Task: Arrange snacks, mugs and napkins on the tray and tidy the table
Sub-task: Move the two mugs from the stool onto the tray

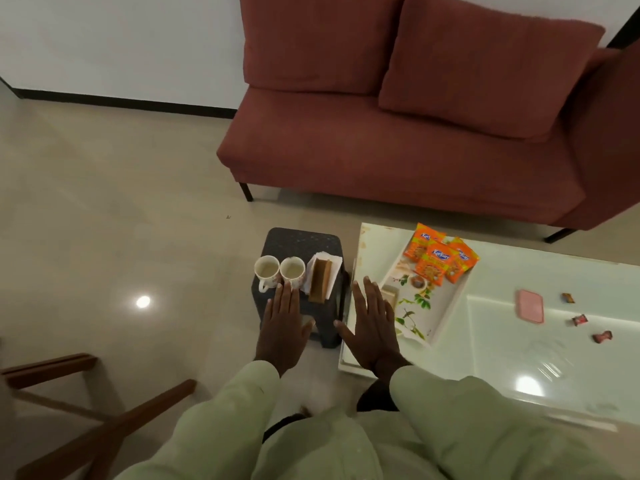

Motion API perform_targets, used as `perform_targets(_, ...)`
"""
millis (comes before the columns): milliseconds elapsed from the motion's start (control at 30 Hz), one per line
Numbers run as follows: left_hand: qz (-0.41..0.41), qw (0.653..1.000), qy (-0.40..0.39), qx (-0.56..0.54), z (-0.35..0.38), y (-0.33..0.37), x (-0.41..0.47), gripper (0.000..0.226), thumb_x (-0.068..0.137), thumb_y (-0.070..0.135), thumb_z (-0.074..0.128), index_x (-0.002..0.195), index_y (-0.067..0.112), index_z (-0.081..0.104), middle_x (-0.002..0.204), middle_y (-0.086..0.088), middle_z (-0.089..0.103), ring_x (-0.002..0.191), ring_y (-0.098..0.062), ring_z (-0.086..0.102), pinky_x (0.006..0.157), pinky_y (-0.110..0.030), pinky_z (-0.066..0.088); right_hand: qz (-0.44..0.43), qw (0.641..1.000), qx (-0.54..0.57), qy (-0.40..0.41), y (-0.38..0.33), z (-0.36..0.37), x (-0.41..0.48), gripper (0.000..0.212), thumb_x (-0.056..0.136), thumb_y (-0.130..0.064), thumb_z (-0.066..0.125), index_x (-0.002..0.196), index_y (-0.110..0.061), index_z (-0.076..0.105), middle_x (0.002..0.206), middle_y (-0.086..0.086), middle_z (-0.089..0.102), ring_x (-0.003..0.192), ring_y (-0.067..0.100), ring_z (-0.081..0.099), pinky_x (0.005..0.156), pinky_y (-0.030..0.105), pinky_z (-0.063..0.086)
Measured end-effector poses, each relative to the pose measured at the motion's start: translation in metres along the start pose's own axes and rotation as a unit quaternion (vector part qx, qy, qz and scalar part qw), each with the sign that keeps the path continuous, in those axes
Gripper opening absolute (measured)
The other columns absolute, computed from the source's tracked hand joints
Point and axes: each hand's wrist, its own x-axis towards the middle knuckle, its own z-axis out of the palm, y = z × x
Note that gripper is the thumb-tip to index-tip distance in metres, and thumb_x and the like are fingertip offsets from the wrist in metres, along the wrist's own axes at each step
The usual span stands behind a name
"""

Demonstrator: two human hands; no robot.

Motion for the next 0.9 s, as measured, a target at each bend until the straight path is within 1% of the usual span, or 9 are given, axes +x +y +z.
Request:
perform_targets(300,-0.062,0.995,-0.017,-0.079,-0.002,-0.033,0.039,0.08,0.093,0.045,0.053,0.154,0.014,0.012,0.163,-0.007,0.013,0.15,-0.024,0.008,0.12,-0.043,0.019,-0.004,0.999,-0.008,-0.041,-0.021,-0.002,0.061,0.085,0.089,-0.062,0.04,0.157,-0.022,0.009,0.167,0.004,0.005,0.153,0.023,0.003,0.122,0.047,0.01)
perform_targets(367,-0.081,0.99,-0.027,-0.112,-0.003,-0.033,0.049,0.073,0.093,0.045,0.052,0.151,0.014,0.021,0.159,-0.007,0.026,0.147,-0.025,0.023,0.117,-0.043,0.029,-0.005,0.999,0.01,-0.051,-0.024,-0.001,0.07,0.082,0.09,-0.062,0.041,0.157,-0.021,0.016,0.165,0.004,0.015,0.152,0.023,0.012,0.121,0.045,0.014)
perform_targets(467,-0.181,0.953,-0.078,-0.231,-0.005,-0.041,0.063,0.053,0.094,0.041,0.049,0.139,0.014,0.041,0.135,-0.01,0.055,0.12,-0.03,0.054,0.097,-0.043,0.048,0.083,0.986,0.099,-0.104,-0.038,0.013,0.083,0.073,0.092,-0.058,0.048,0.152,-0.02,0.031,0.152,0.004,0.044,0.139,0.026,0.04,0.113,0.044,0.032)
perform_targets(533,-0.285,0.861,-0.104,-0.409,-0.011,-0.047,0.073,0.045,0.096,0.034,0.05,0.134,0.012,0.045,0.119,-0.015,0.063,0.099,-0.029,0.063,0.075,-0.036,0.053,0.179,0.947,0.222,-0.15,-0.05,0.024,0.093,0.058,0.094,-0.054,0.051,0.14,-0.018,0.048,0.131,0.006,0.063,0.121,0.028,0.057,0.102,0.042,0.045)
perform_targets(600,-0.359,0.762,-0.117,-0.526,-0.014,-0.06,0.091,0.032,0.096,0.027,0.053,0.124,0.012,0.048,0.106,-0.018,0.068,0.08,-0.026,0.066,0.057,-0.029,0.05,0.274,0.878,0.356,-0.163,-0.063,0.04,0.109,0.046,0.097,-0.046,0.053,0.125,-0.011,0.06,0.104,0.006,0.07,0.094,0.022,0.066,0.084,0.032,0.055)
perform_targets(667,-0.376,0.735,-0.126,-0.549,-0.008,-0.079,0.109,0.021,0.096,0.024,0.054,0.114,0.02,0.045,0.106,-0.02,0.068,0.078,-0.029,0.067,0.06,-0.03,0.05,0.351,0.811,0.442,-0.155,-0.073,0.059,0.126,0.043,0.099,-0.041,0.052,0.123,-0.007,0.062,0.09,0.006,0.068,0.076,0.015,0.062,0.062,0.021,0.051)
perform_targets(700,-0.38,0.731,-0.122,-0.554,-0.006,-0.087,0.116,0.019,0.096,0.024,0.055,0.111,0.023,0.043,0.106,-0.021,0.068,0.078,-0.03,0.066,0.062,-0.031,0.05,0.379,0.785,0.465,-0.155,-0.077,0.067,0.133,0.042,0.099,-0.043,0.05,0.123,-0.009,0.06,0.092,0.006,0.068,0.076,0.015,0.062,0.061,0.023,0.048)
perform_targets(767,-0.386,0.723,-0.122,-0.56,0.013,-0.109,0.135,0.018,0.096,0.022,0.055,0.11,0.023,0.043,0.105,-0.023,0.069,0.072,-0.029,0.064,0.06,-0.031,0.048,0.432,0.731,0.504,-0.158,-0.084,0.094,0.15,0.041,0.099,-0.049,0.045,0.124,-0.019,0.055,0.1,0.007,0.069,0.084,0.019,0.064,0.069,0.029,0.045)
perform_targets(900,-0.4,0.707,-0.156,-0.562,0.055,-0.149,0.166,0.041,0.096,0.022,0.056,0.134,0.014,0.04,0.101,-0.026,0.069,0.062,-0.026,0.06,0.055,-0.029,0.048,0.473,0.664,0.551,-0.179,-0.093,0.144,0.177,0.05,0.099,-0.059,0.033,0.129,-0.023,0.05,0.102,0.006,0.069,0.093,0.022,0.065,0.078,0.034,0.046)
